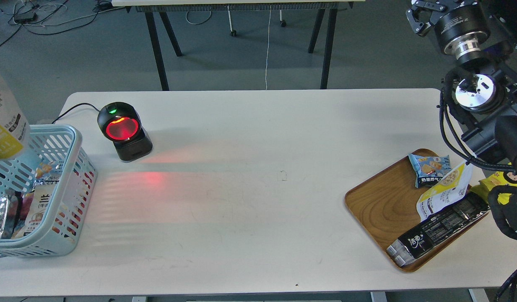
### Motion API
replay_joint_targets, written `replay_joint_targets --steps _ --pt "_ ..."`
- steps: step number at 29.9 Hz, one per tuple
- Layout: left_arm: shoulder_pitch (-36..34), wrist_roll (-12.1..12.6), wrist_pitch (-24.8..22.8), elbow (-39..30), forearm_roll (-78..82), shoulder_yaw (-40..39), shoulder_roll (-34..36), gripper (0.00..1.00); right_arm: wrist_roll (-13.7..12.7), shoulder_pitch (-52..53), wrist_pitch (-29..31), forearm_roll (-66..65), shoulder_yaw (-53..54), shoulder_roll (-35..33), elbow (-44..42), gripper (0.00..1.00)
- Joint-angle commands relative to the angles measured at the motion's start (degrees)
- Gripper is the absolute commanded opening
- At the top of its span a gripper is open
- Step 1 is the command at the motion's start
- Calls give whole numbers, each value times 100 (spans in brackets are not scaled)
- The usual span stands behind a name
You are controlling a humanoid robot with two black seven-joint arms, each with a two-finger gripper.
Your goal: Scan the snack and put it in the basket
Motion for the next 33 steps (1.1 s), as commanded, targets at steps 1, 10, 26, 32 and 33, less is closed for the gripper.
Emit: replay_joint_targets --steps 1,10,26,32,33 --pt "0 1 495 64 1 558 85 1 -2 -7 0 0 -4 -1 0 100" --pt "0 1 865 29 -121 1104 120 20 -2 -7 0 0 -4 -10 0 100" --pt "-97 1 725 424 -6402 868 -1188 97 -19 133 0 0 110 -168 -18 100" --pt "-149 1 294 503 -7950 192 -2242 97 -186 169 0 0 110 -326 -9 99" --pt "-141 1 294 608 -8258 60 -2488 97 -238 169 0 0 110 -326 -9 99"
